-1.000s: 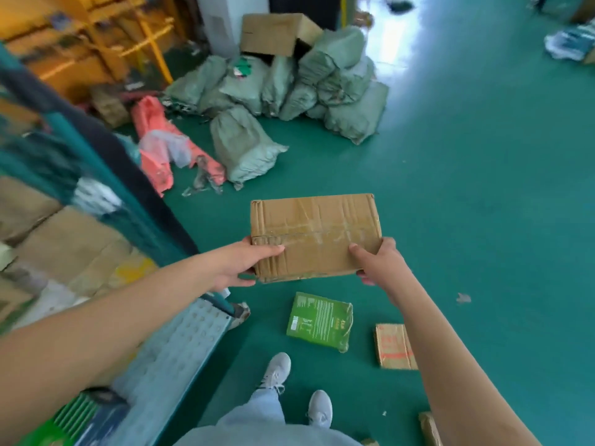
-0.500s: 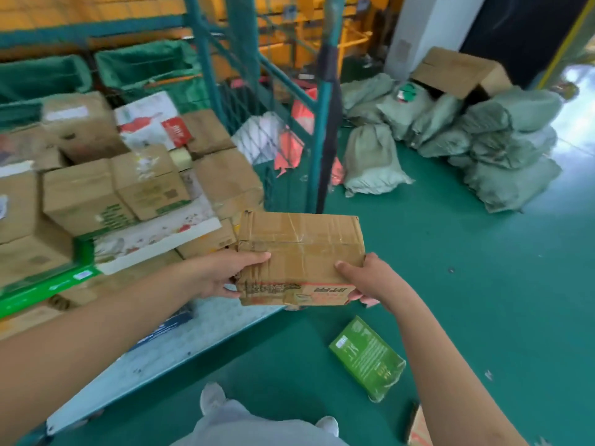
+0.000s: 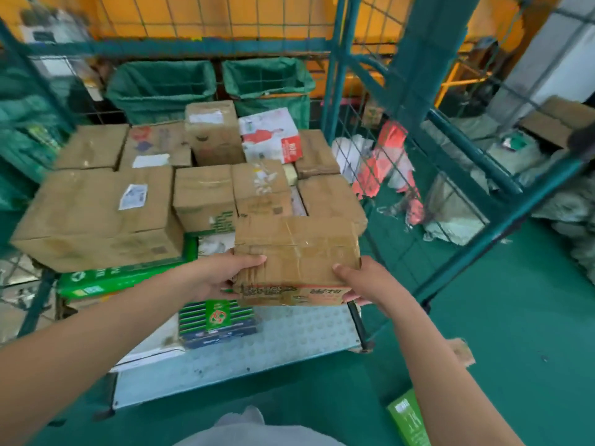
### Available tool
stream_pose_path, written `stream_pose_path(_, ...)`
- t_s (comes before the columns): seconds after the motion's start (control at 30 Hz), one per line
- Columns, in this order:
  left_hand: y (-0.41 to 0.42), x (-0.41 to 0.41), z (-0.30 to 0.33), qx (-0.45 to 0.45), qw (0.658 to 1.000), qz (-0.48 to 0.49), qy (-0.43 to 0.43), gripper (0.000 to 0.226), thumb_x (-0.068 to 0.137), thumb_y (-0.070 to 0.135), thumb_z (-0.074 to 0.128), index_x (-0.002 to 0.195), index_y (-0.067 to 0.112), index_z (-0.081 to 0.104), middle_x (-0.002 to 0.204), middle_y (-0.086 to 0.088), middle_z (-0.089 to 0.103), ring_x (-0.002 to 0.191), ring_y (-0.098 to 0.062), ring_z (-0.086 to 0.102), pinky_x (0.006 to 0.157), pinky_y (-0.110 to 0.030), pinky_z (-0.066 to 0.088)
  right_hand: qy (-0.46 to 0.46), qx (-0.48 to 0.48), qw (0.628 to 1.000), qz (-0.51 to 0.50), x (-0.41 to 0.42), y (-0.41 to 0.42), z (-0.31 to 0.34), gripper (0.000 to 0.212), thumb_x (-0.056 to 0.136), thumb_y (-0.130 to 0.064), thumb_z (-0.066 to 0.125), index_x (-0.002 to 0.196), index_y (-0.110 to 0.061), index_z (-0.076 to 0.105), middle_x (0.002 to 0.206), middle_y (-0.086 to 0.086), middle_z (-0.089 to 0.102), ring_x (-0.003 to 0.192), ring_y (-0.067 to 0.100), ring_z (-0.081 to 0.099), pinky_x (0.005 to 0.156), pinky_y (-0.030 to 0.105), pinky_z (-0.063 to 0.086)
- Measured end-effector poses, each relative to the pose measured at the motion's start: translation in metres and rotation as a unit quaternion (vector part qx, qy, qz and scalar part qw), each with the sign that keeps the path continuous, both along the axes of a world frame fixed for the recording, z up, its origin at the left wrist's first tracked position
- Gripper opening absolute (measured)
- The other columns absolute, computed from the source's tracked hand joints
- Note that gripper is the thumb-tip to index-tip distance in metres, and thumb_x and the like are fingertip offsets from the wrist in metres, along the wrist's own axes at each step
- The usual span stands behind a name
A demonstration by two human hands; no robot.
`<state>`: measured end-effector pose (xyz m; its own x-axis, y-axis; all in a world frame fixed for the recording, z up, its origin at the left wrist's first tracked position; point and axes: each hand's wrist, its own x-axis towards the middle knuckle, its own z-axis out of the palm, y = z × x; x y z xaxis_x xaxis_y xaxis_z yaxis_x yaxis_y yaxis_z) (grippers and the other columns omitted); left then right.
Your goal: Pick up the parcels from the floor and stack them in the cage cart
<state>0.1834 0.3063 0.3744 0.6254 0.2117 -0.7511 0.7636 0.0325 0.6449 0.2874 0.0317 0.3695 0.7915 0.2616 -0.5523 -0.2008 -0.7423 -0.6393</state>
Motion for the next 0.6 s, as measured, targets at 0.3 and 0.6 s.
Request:
stream_pose_path(0.3, 0.078, 0.033, 0.0, -0.026, 1.0, 0.005, -0.001, 0.044, 0.089, 0.041, 0.077, 0.124, 0.026, 0.054, 0.12, -0.006, 0.068, 0.112, -0.027, 0.064, 0.092, -0.042, 0.057, 0.002, 0.016, 1.0, -0.003, 0.034, 0.074, -0.008, 0.052, 0.099, -0.048, 0.061, 0.137, -0.016, 0.047, 0.116, 0.001, 0.067, 0.076, 0.009, 0.076, 0.06, 0.024, 0.058)
stream_pose_path(0.6, 0.092, 0.101, -0.012, -0.089, 0.996, 0.015, -0.004, 0.051, 0.088, 0.04, 0.077, 0.13, 0.019, 0.056, 0.124, -0.009, 0.067, 0.108, -0.028, 0.066, 0.064, -0.03, 0.06, -0.016, -0.024, 0.999, -0.029, 0.117, 0.092, -0.008, 0.087, 0.069, -0.071, 0.062, 0.136, -0.016, 0.052, 0.108, 0.002, 0.068, 0.085, 0.02, 0.07, 0.091, 0.05, 0.06)
